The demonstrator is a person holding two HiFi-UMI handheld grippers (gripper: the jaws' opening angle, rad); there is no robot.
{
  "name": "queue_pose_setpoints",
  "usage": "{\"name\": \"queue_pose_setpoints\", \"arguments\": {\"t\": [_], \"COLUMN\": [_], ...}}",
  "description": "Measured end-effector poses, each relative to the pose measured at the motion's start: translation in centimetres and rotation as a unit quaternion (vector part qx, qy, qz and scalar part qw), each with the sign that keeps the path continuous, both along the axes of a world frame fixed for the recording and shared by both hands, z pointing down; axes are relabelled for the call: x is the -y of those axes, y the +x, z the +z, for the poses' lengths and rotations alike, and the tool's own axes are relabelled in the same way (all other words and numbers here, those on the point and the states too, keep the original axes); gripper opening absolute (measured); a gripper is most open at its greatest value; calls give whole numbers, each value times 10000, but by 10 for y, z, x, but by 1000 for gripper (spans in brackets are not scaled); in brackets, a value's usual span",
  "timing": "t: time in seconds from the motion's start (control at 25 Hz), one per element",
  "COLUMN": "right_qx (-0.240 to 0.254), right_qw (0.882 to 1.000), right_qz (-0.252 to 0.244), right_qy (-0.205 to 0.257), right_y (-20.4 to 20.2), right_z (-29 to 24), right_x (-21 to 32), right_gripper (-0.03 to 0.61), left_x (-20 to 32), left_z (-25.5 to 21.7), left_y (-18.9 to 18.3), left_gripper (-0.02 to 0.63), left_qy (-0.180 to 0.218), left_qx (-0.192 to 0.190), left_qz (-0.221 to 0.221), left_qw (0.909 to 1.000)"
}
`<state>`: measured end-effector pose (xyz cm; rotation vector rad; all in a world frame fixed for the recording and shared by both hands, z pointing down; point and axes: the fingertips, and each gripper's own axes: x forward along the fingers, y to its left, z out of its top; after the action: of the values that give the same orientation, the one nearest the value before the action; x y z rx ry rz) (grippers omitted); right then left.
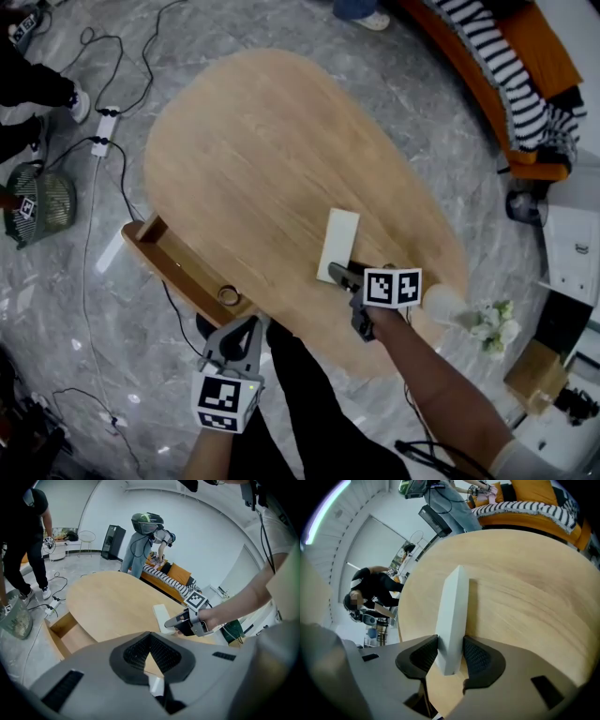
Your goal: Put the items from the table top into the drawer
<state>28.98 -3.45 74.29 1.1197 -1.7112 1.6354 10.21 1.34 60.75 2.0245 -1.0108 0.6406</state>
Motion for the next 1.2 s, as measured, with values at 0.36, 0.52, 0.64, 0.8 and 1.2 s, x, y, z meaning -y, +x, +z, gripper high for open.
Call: {"name": "queue_pose_setpoints", "arguments": {"t": [0.36,0.52,0.64,0.8,1.2], "right_qx": [645,874,1075,1244,1368], "right_qw": [9964,9938,9900,9879,9847], "right_qz": [503,645,885,900,1076], "right_qy": [244,257,206,235,100], "right_y": [-22,-29,-35,-44,-64], "right_z": [-24,-32,-33,-38,-43], "right_x": [12,18,22,23,21], "right_gripper": [170,166,164,161,160], "left_x": [-5,-2,-2,-4,-10], "left_z": [-4,-8,-7,-10,-10], "left_y": [-17,-25,-32,-37,-56], "left_gripper": [0,0,0,0,0], "left_qy": [1,66,85,128,137], "left_qx": [58,54,53,66,75], "left_qz": [-191,-297,-345,-343,-442], "left_qw": [9998,9995,9994,9993,9989]}}
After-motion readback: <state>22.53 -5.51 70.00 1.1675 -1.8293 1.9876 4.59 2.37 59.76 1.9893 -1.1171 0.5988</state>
